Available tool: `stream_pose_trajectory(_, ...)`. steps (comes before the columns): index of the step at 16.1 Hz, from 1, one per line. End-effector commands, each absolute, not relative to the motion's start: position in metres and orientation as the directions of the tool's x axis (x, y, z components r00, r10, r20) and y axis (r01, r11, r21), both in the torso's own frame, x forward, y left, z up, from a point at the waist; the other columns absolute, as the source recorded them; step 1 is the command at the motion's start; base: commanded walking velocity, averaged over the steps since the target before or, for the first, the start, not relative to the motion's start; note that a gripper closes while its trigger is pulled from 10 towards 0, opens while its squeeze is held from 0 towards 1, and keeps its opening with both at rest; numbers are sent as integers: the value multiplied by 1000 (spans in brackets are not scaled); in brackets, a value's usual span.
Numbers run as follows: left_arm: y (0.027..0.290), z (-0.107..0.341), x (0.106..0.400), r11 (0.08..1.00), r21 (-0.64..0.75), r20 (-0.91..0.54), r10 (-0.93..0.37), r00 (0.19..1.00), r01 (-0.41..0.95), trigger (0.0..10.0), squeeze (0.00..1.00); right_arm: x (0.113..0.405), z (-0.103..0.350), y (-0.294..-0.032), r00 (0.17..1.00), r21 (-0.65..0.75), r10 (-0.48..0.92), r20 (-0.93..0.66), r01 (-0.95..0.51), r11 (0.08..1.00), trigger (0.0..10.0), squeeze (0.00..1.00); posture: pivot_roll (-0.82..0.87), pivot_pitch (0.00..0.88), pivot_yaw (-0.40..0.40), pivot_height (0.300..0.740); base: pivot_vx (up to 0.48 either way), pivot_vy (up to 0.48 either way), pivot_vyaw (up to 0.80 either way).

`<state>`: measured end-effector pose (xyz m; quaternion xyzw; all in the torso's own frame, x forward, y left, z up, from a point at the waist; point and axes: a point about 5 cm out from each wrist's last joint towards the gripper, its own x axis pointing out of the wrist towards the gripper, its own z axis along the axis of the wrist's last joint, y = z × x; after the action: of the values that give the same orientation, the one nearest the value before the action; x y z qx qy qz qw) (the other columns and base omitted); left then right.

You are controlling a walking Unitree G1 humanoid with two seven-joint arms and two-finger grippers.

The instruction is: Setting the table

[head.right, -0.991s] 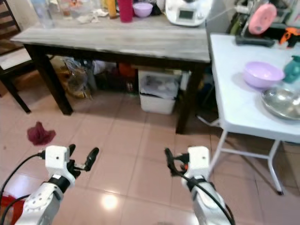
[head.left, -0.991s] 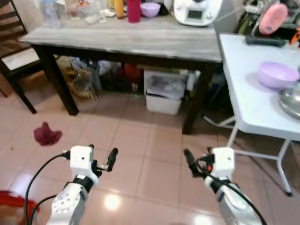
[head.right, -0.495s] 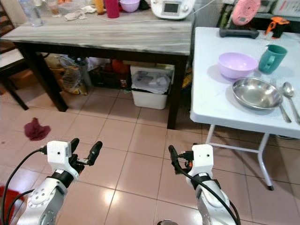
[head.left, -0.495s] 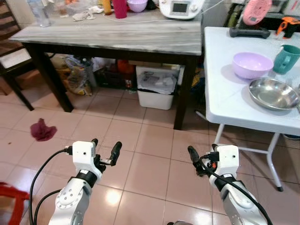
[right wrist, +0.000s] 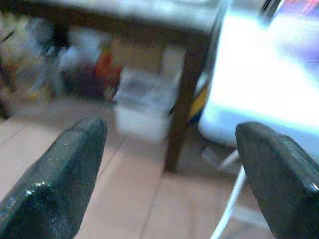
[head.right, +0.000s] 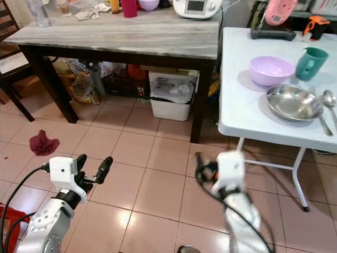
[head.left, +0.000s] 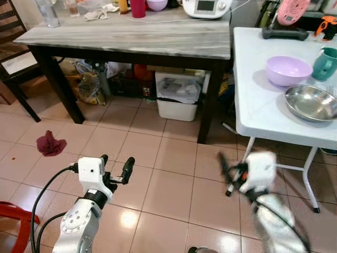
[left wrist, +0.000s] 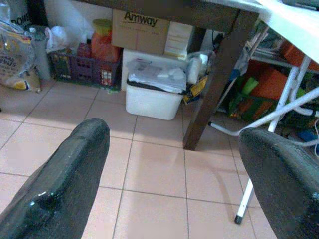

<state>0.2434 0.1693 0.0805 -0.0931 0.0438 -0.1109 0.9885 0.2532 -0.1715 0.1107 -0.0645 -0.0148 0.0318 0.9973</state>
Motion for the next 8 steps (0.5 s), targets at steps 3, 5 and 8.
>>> stream_pose_trajectory(3, 174, 110, 249, 974, -161, 71, -147, 987, 157, 10000, 0, 252, 134, -175, 992, -177, 26, 119, -5, 984, 10000, 0, -118, 130, 30, 740, 0, 0, 0)
stream_pose_trajectory(5, 184, 105, 244, 988, -130, 50, -78, 996, 84, 10000, 0, 246, 133, -176, 993, -161, 4, 118, 15, 987, 10000, 0, -121, 133, 34, 740, 0, 0, 0)
stream_pose_trajectory(8, 192, 95, 235, 991, -117, 5, -56, 998, 56, 10000, 0, 238, 124, -177, 997, -156, -33, 76, 44, 987, 10000, 0, -124, 137, 35, 740, 0, 0, -267)
